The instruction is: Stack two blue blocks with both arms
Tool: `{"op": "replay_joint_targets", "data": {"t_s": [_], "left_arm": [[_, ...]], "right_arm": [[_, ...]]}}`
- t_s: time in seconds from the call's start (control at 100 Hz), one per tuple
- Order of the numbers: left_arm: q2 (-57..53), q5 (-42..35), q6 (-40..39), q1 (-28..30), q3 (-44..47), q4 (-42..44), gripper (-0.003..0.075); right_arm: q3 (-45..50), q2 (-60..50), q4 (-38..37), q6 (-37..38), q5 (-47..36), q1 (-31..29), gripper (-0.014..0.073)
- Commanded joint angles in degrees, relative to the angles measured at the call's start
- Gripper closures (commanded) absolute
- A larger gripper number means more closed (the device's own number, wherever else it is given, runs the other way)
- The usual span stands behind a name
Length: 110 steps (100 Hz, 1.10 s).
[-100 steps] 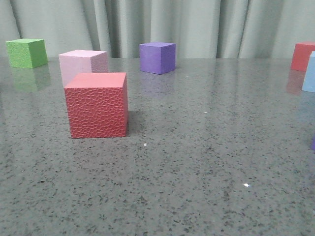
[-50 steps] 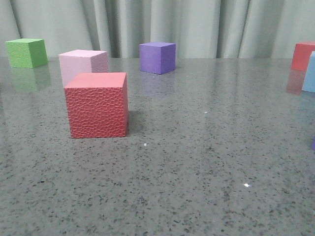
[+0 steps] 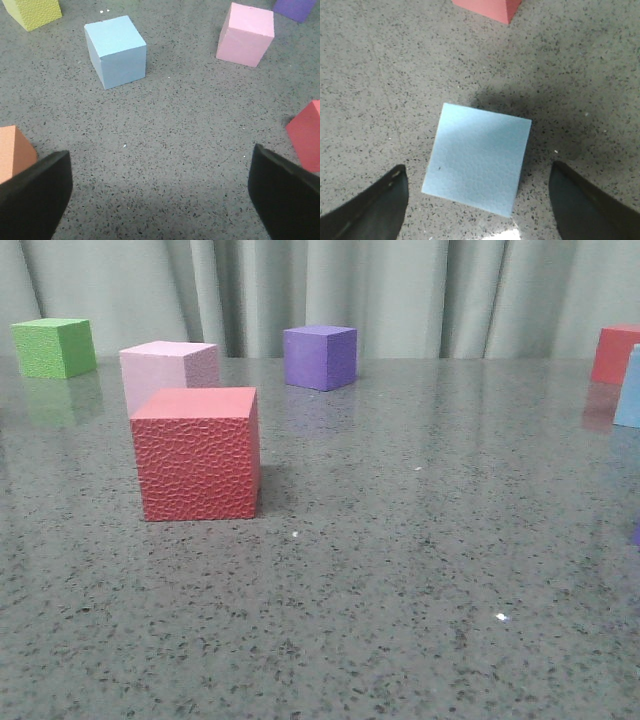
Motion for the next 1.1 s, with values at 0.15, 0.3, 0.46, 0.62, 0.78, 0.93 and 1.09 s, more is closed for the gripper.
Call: {"op": "replay_joint_targets", "data": {"t_s": [0.15, 0.3, 0.46, 0.62, 0.78, 0.93, 1.09], "left_arm": [[0.7, -3.6, 0.1, 0.1, -2.1, -0.5, 0.0038], [0.7, -3.6, 0.1, 0.1, -2.1, -0.5, 0.0038], [0.7, -3.6, 0.1, 0.1, -2.1, -0.5, 0.0038], [0.7, -3.6, 0.1, 0.1, -2.1, -0.5, 0.0038], [0.7, -3.6, 0.1, 0.1, -2.1, -0.5, 0.0039], [0.7, -3.6, 0.1, 0.1, -2.1, -0.5, 0.0039], [0.7, -3.6, 0.1, 0.1, -2.1, -0.5, 0.0039]], "right_arm": [[-2.0, 0.5, -0.9, 0.4, -4.4, -0.5, 0.0015], [-2.0, 1.6, -0.9, 0.4, -5.4, -0.5, 0.0015], [-2.0, 3.1, -0.9, 1.1, -6.6, -0.5, 0.0015], [-2.0, 5.0, -0.9, 1.1, -6.6, -0.5, 0.0015], [-2.0, 5.9, -0.9, 1.1, -6.4, -0.5, 0.0015], [-2.0, 6.0, -0.9, 1.1, -6.2, -0.5, 0.0015], [-2.0, 6.0, -0.9, 1.1, -5.7, -0.5, 0.0063]]}}
